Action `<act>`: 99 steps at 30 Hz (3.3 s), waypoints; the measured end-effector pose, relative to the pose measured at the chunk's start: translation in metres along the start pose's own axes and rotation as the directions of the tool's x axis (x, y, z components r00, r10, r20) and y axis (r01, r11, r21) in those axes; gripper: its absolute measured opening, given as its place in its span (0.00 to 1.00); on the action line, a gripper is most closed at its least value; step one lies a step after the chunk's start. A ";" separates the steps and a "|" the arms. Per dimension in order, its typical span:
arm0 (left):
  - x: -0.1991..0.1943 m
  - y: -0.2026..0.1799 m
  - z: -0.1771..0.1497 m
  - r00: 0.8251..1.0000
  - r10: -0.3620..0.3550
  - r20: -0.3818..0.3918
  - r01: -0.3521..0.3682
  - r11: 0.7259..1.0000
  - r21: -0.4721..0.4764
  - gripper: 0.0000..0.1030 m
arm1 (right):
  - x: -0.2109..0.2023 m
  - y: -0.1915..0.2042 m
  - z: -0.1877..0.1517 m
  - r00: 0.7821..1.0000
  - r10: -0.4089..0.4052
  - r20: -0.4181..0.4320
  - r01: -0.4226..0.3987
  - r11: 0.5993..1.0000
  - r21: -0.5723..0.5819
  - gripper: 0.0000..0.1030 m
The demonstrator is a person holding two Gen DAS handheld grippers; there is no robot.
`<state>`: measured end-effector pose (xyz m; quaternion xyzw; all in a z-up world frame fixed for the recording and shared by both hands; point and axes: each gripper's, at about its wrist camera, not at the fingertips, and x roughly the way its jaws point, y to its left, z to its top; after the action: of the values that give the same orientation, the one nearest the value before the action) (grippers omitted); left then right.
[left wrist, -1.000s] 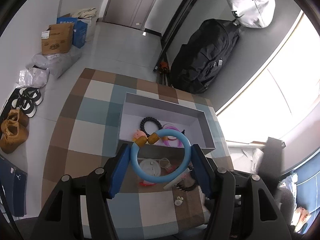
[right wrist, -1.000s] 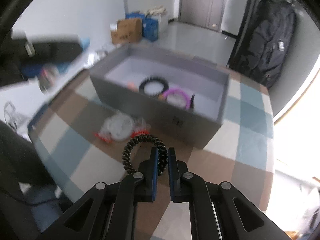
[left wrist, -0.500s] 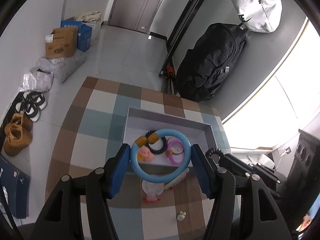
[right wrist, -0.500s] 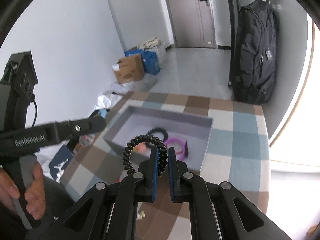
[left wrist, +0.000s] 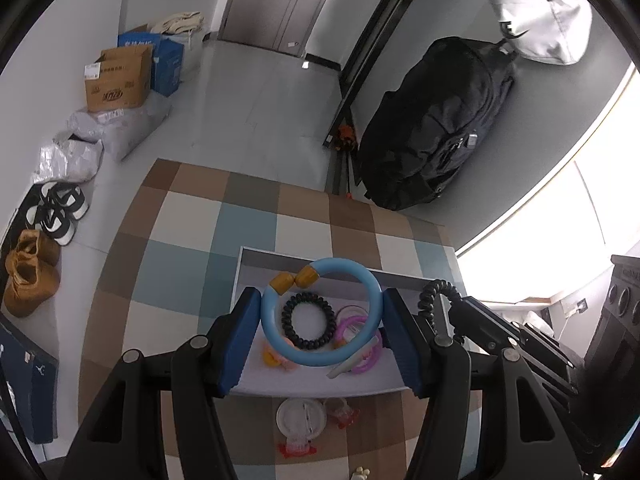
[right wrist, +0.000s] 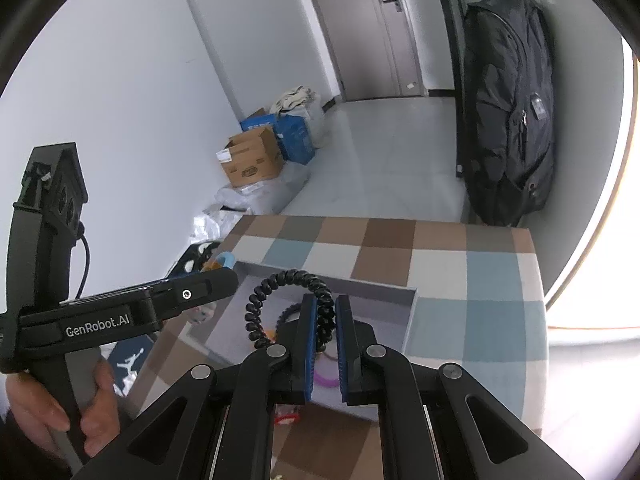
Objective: Organize jewelry
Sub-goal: 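Lower the blue ring and black bracelet into the gray box and open both tools, then grasp the clear sippy cup with red handles with the left tool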
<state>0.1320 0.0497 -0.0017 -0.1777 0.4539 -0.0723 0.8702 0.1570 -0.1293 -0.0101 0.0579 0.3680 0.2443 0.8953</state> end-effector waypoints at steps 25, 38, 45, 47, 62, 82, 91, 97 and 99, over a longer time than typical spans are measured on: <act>0.020 -0.009 0.001 0.996 -0.053 -0.071 0.053 0.999 0.000 0.69 | 0.009 -0.022 0.004 1.000 -0.007 -0.020 0.009 0.997 0.080 0.12; 0.008 -0.015 -0.004 0.999 0.018 -0.038 -0.017 1.000 0.022 0.78 | -0.017 -0.033 0.005 0.998 -0.041 0.049 0.036 0.995 0.096 0.49; -0.011 -0.009 -0.008 0.996 0.085 0.036 -0.086 0.996 0.034 0.78 | -0.022 -0.023 0.000 0.998 -0.021 0.058 0.017 0.998 0.054 0.69; -0.017 -0.006 -0.010 0.994 0.091 0.057 -0.093 0.995 0.040 0.78 | -0.024 -0.022 -0.003 0.998 -0.003 0.060 0.000 0.999 0.053 0.71; -0.035 0.011 -0.045 0.995 0.086 0.051 -0.090 0.993 0.074 0.78 | -0.029 0.003 -0.029 0.999 0.014 0.039 -0.013 0.999 -0.030 0.81; -0.017 0.007 -0.088 0.992 0.089 -0.087 -0.080 0.992 0.096 0.79 | -0.023 0.000 -0.064 0.998 -0.019 -0.063 0.017 0.999 -0.031 0.98; -0.005 0.011 -0.099 0.982 0.147 -0.116 -0.135 0.986 0.101 0.79 | -0.015 0.002 -0.071 0.994 -0.021 -0.108 0.018 0.999 -0.028 1.00; 0.004 0.003 -0.101 0.973 0.158 -0.169 -0.136 0.981 0.139 0.79 | -0.012 0.006 -0.072 0.992 -0.025 -0.127 0.018 0.998 -0.055 1.00; 0.005 0.002 -0.100 0.973 0.156 -0.170 -0.134 0.982 0.135 0.79 | -0.010 0.004 -0.073 0.990 -0.031 -0.137 0.025 0.999 -0.046 1.00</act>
<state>0.0533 0.0255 -0.0584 -0.0831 0.5371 -0.0517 0.8378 0.0990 -0.1359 -0.0550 0.0160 0.4241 0.2430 0.8723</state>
